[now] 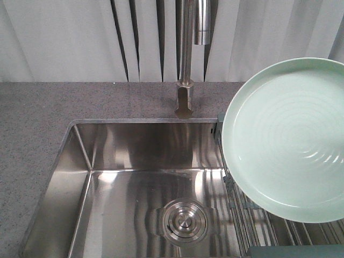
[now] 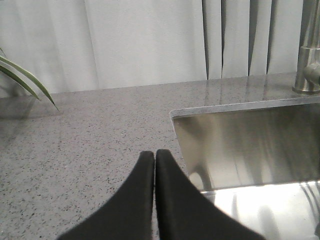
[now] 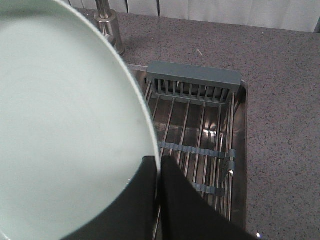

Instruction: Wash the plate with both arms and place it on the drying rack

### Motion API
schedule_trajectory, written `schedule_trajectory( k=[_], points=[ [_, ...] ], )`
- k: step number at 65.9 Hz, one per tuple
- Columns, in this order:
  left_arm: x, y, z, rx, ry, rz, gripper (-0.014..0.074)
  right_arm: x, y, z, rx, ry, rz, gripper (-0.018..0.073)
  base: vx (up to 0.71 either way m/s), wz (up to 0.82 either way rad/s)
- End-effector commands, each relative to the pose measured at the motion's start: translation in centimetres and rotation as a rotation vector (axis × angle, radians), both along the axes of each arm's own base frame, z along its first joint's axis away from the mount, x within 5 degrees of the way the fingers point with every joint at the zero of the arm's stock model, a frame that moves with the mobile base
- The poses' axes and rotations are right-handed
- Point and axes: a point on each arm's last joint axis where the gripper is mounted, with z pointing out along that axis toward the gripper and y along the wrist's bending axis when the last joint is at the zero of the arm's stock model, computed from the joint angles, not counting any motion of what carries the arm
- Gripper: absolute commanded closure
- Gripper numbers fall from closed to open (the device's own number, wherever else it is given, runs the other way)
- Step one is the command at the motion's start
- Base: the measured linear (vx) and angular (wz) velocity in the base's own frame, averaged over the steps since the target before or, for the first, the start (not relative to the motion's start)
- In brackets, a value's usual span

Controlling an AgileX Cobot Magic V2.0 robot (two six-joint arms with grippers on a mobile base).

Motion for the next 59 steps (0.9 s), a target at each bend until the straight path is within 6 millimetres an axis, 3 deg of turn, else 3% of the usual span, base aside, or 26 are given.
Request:
schedule_trajectory(
  k=[1,12,24,33,44,59],
  points=[
    [0.1,0.0,-0.2,-0.014,-0.047,-0.005,0.0603,0.1,-0.1,1.3,0.018,-0.097,-0.016,0.0563,0.00,0.00],
    [0.1,0.0,0.4,-0.072,-0.091,-0.003,0.0603,0.1,-0.1,1.3,0.018,-0.096,-0.017,0.0563,0.00,0.00],
    [0.1,0.1,0.6,-0.483,-0.094,-0.003,0.0603,0.1,0.0,1.3,0.020,-0.099,-0.016,0.0563,0.00,0.00],
    [0.1,0.2,0.8,-0.673,-0.124,0.002,0.0603,0.1,-0.2,1.3,0.011,-0.101,-0.025,0.0563,0.00,0.00],
    [0.0,0.7,1.1,-1.137,-0.160,0.010,0.0603,-0.1,-1.0,1.3,-0.011,-0.099,-0.119,0.0563,0.00,0.00],
    [0.0,0.8,1.2,-1.398,-0.156,0.009,0.0603,-2.4,-3.0,1.5,-0.098,-0.106,-0.325,0.0563,0.00,0.00]
  ],
)
